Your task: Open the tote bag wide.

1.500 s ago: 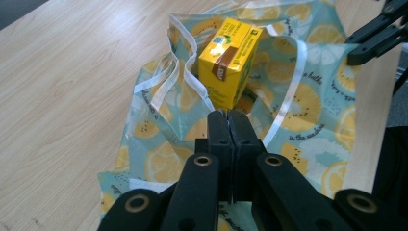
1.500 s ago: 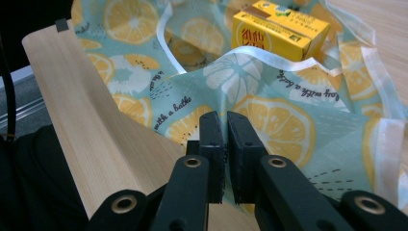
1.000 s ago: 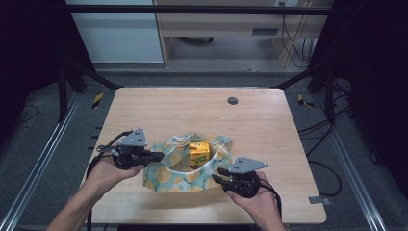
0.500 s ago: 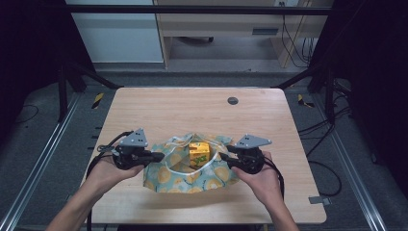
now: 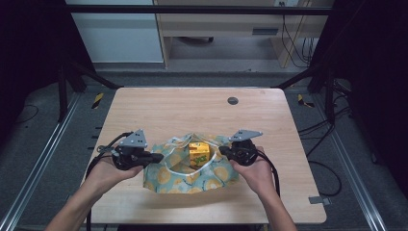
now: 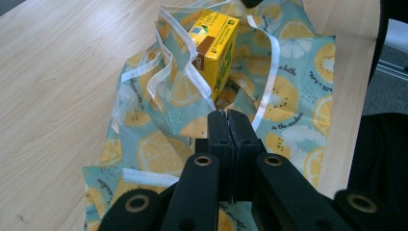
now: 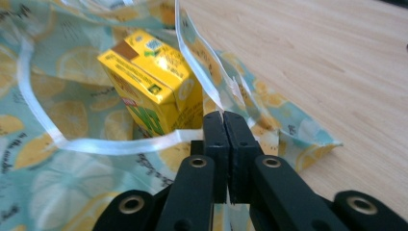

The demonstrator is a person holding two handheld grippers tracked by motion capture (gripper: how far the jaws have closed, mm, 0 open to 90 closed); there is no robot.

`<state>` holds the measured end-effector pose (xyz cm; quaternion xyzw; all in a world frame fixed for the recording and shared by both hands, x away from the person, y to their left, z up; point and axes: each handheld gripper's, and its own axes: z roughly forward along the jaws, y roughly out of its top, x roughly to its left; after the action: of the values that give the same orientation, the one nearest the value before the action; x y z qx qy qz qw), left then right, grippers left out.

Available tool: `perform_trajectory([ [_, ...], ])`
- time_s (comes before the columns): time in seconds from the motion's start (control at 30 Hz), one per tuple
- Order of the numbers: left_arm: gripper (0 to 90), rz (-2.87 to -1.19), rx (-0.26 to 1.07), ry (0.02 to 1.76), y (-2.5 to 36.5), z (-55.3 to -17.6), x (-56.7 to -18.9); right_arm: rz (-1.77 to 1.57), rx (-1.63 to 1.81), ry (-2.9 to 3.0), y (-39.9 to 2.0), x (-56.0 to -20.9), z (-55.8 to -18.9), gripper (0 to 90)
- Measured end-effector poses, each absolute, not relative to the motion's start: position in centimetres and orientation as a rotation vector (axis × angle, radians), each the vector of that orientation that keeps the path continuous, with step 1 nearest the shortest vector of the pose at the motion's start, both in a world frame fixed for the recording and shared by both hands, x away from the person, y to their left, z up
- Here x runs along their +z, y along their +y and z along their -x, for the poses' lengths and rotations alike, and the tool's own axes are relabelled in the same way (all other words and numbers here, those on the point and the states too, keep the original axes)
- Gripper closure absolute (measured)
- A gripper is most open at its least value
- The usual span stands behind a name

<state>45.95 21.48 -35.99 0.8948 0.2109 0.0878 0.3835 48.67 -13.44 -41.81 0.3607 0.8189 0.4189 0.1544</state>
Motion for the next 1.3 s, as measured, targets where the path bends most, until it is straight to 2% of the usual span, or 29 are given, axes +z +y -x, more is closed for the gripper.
perform_trajectory([
  [0.43,89.7,-2.362,0.217,0.513,22.2,-44.7,-36.4,-0.897,1.342,2.279,-13.5,-38.5,-44.5,90.0],
  [0.5,89.7,-2.383,0.205,0.501,22.4,-44.2,-36.9,-0.869,1.356,2.298,-13.7,-38.8,-42.8,90.0],
  [0.7,89.6,-2.462,0.176,0.504,22.6,-43.8,-39.2,-0.866,1.336,2.359,-13.9,-40.6,-41.0,90.0],
  [0.97,89.6,-2.538,0.17,0.529,22.5,-44.4,-41.6,-0.904,1.243,2.459,-13.5,-44.0,-40.5,90.0],
  [1.1,89.5,-2.56,0.158,0.544,22.6,-44.7,-42.3,-0.907,1.209,2.474,-13.4,-44.6,-40.5,90.0],
  [1.2,89.5,-2.563,0.161,0.541,22.5,-44.7,-42.4,-0.903,1.208,2.446,-13.6,-44.3,-40.6,85.4],
  [1.3,89.3,-2.57,0.168,0.534,22.3,-44.7,-42.4,-0.916,1.233,2.404,-13.9,-43.4,-40.8,73.6],
])
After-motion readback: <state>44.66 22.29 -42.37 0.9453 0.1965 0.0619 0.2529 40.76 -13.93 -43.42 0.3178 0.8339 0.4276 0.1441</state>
